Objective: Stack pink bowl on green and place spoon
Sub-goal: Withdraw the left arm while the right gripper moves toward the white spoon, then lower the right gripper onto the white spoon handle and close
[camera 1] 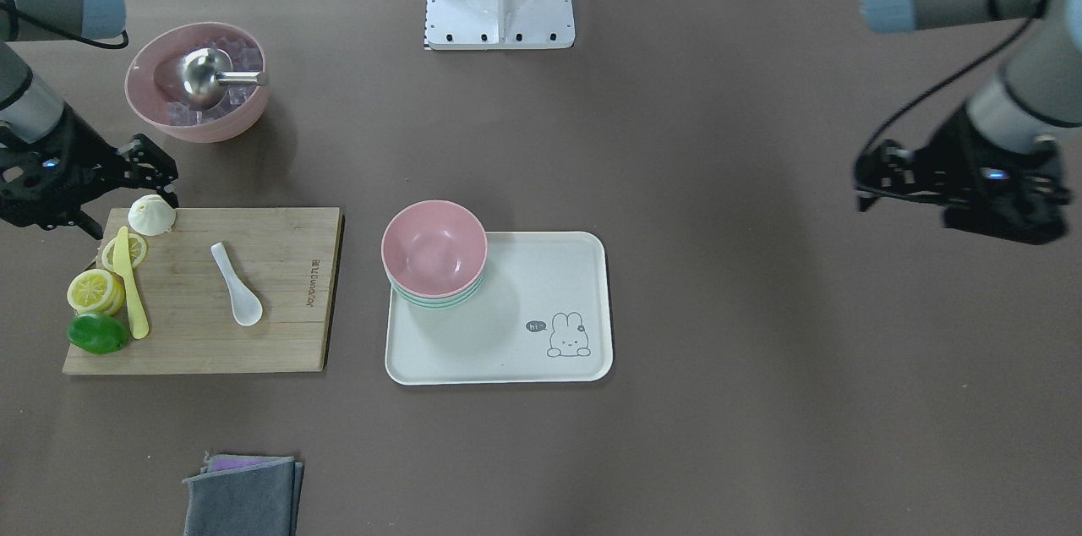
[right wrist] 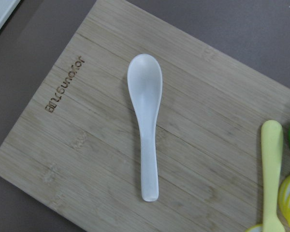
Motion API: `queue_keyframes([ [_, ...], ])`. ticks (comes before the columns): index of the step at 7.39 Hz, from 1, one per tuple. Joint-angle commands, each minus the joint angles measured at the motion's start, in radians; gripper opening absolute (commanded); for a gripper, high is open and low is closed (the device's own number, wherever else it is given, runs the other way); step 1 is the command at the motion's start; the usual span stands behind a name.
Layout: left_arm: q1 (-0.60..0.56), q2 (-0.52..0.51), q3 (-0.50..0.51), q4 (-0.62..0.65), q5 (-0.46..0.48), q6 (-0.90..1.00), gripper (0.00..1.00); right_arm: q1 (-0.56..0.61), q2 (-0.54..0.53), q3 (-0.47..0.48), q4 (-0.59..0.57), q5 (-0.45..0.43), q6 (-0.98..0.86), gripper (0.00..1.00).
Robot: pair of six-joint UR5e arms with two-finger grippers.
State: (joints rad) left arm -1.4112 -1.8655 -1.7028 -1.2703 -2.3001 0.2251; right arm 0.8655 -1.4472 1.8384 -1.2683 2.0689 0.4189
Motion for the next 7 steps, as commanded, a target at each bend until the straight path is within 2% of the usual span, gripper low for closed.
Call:
queue_keyframes([
  [1,-0.109,0.077,0.058,-0.007,-0.009,0.216,0.98,-0.059,0.06,-0.078,0.004,-0.033,-0.003,0.87],
  [3,-0.118,0.085,0.055,-0.008,-0.007,0.22,0.98,-0.057,0.135,-0.163,0.006,-0.035,-0.003,0.7],
  [4,-0.117,0.085,0.055,-0.008,-0.007,0.218,0.98,-0.047,0.139,-0.165,0.004,-0.033,-0.006,0.62],
  [7,-0.118,0.086,0.055,-0.008,-0.006,0.218,0.98,-0.042,0.14,-0.192,0.006,-0.035,-0.012,0.53],
])
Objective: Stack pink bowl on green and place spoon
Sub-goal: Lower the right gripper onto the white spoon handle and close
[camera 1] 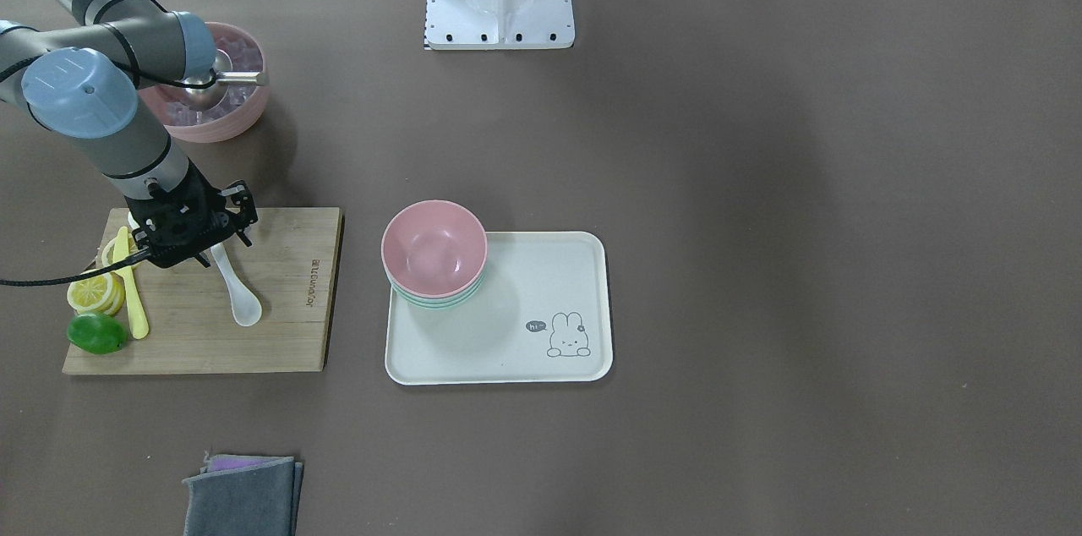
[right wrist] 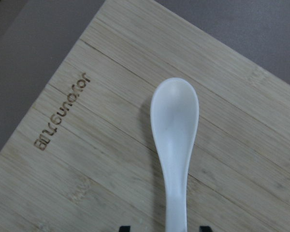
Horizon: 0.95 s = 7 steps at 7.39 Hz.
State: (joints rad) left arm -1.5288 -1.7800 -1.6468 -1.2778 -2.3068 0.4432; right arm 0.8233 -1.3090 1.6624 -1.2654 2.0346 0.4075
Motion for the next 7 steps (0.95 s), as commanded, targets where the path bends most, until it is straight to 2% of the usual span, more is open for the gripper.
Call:
queue_keyframes([
  [1,-0.001,0.014,-0.002,-0.002,0.0,0.0,0.98,0.0,0.002,-0.021,0.004,-0.001,-0.001,0.53],
  [2,-0.001,0.013,-0.007,-0.002,0.001,0.0,0.98,0.0,0.004,-0.029,0.006,-0.001,-0.001,0.53],
  [4,-0.001,0.014,-0.007,-0.002,0.001,0.0,0.98,0.0,0.008,-0.033,0.005,-0.001,-0.001,0.39],
  [7,-0.001,0.014,-0.007,-0.002,0.0,0.0,0.98,0.0,0.01,-0.043,0.006,0.001,0.001,0.3],
])
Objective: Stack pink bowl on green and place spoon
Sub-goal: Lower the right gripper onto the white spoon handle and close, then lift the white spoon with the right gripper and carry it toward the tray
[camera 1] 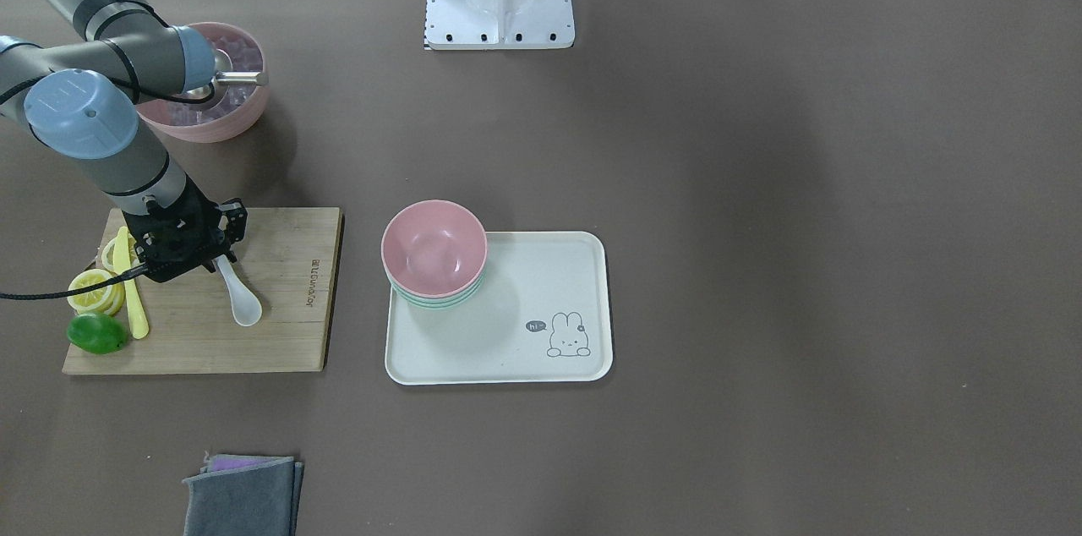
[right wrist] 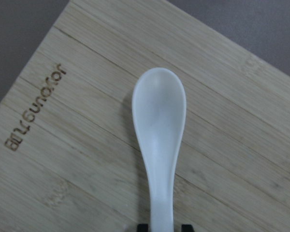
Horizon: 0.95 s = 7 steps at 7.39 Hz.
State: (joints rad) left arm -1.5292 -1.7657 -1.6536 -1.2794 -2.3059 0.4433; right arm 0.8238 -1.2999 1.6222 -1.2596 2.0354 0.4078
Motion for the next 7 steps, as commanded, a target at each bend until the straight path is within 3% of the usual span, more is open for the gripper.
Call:
queue_keyframes([
  [1,0.0,0.0,0.0,0.0,-0.001,0.0,0.98,0.0,0.002,-0.001,-0.001,0.0,0.002,0.27],
  [2,0.0,0.0,0.0,0.0,-0.001,0.0,0.98,0.002,0.002,0.001,-0.001,0.0,0.0,0.07],
  [3,0.0,0.0,0.0,0.0,-0.001,0.0,0.98,0.003,0.002,0.008,-0.001,0.002,0.005,0.0],
  [5,0.0,0.0,0.0,0.0,-0.001,0.0,0.98,0.034,0.043,0.013,-0.02,0.015,0.014,0.0],
  [6,0.0,0.0,0.0,0.002,-0.001,0.0,0.98,0.046,0.08,0.045,-0.102,0.032,0.025,0.0],
  [7,0.0,0.0,0.0,0.002,-0.001,0.0,0.98,0.048,0.14,0.111,-0.259,0.034,0.049,0.0],
])
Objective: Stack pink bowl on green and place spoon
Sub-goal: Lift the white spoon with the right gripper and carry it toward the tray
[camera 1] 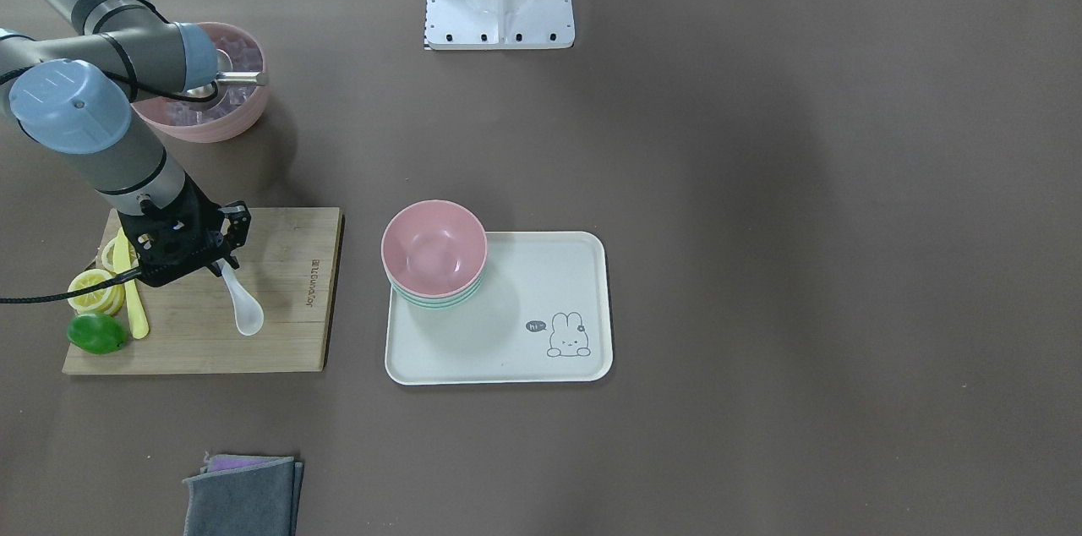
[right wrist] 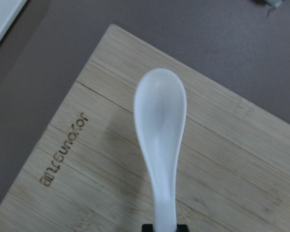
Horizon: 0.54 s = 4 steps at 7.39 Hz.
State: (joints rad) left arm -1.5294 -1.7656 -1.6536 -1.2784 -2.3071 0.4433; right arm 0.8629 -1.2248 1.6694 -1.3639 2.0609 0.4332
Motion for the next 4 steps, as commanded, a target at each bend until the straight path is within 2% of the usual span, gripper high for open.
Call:
queue_keyframes([
  [1,0.0,0.0,0.002,0.002,0.0,0.0,0.98,0.004,0.14,0.111,-0.296,0.007,0.085,0.0],
  [2,0.0,0.006,0.002,0.004,0.0,-0.011,0.98,-0.008,0.224,0.124,-0.384,0.007,0.193,0.0],
  [4,-0.018,0.026,0.0,0.004,0.002,-0.05,0.98,-0.094,0.354,0.115,-0.458,-0.043,0.405,0.0],
])
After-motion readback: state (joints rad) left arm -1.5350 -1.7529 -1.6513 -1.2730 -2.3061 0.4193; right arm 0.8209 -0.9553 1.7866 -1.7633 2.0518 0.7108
